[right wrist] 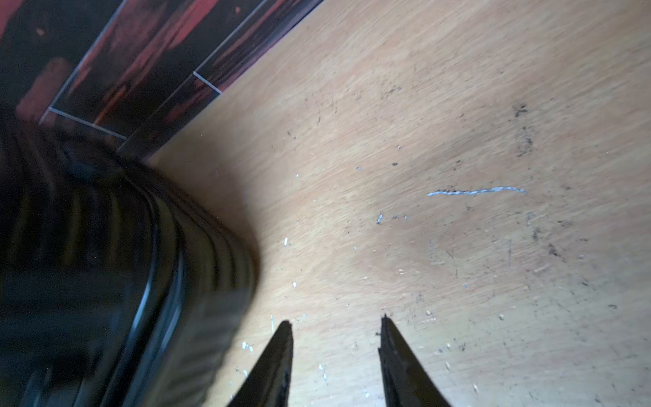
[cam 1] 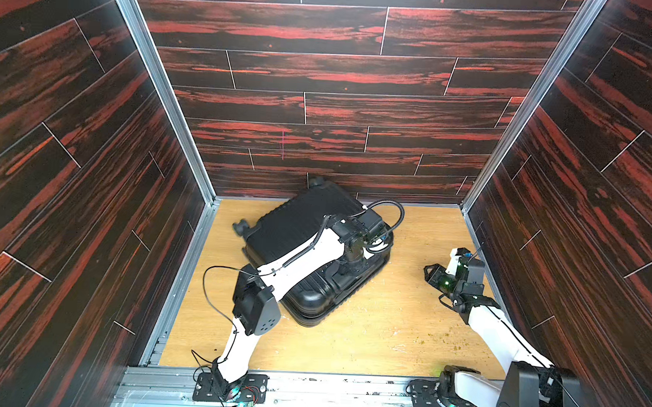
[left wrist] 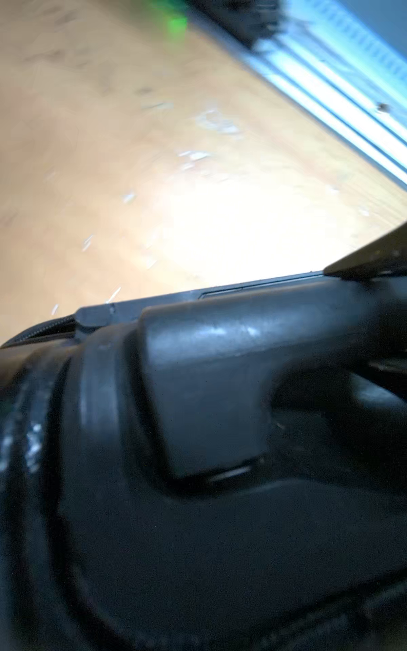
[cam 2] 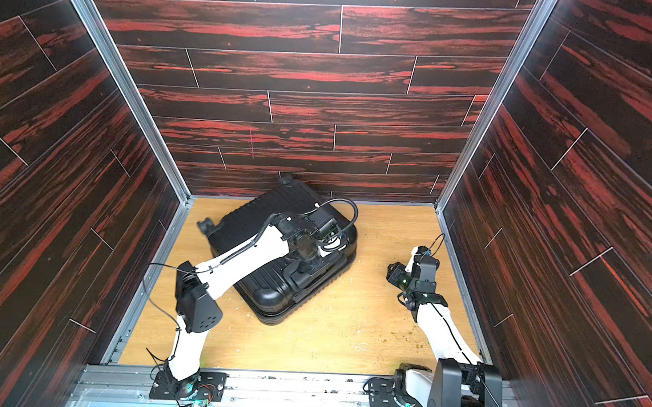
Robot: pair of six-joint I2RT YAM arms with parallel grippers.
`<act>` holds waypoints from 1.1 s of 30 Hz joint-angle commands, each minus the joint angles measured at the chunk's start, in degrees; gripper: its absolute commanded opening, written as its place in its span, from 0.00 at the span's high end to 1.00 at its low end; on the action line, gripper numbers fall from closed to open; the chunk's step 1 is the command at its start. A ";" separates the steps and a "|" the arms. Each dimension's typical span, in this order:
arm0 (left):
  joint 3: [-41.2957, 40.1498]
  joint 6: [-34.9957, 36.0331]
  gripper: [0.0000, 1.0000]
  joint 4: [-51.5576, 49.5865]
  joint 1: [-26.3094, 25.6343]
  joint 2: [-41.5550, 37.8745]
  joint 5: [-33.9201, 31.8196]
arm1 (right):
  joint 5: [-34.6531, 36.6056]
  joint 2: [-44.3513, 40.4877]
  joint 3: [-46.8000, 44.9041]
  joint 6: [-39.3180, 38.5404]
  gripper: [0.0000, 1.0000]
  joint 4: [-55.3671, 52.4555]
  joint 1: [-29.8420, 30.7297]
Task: Close the suitcase zippers
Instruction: Adjust the suitcase at the center of the board.
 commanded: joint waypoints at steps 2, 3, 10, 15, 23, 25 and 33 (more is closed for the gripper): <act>-5.60 29.36 0.81 -7.79 -2.22 -3.99 12.73 | -4.06 2.13 2.22 -3.38 0.57 -1.40 -0.48; -6.86 33.18 0.81 -7.83 -2.14 -4.77 12.35 | -4.67 2.57 2.38 -3.86 0.57 -1.44 -0.48; -8.47 47.45 0.81 -9.94 -0.46 -5.49 8.48 | -12.17 5.67 3.04 -5.74 0.56 -0.03 -0.46; -4.32 45.69 0.59 -10.48 0.41 -5.28 7.54 | -17.33 6.69 2.95 -6.37 0.55 0.28 -0.28; -12.47 24.63 0.33 12.93 0.98 -16.15 5.28 | -21.04 5.73 1.04 -6.71 0.54 1.40 2.64; -19.56 14.63 0.33 25.32 1.58 -22.05 1.98 | -21.16 5.76 0.93 -7.10 0.54 1.23 4.09; -31.73 -35.65 0.18 37.80 5.19 -36.15 -33.37 | -18.62 6.05 0.83 -6.21 0.54 2.28 11.66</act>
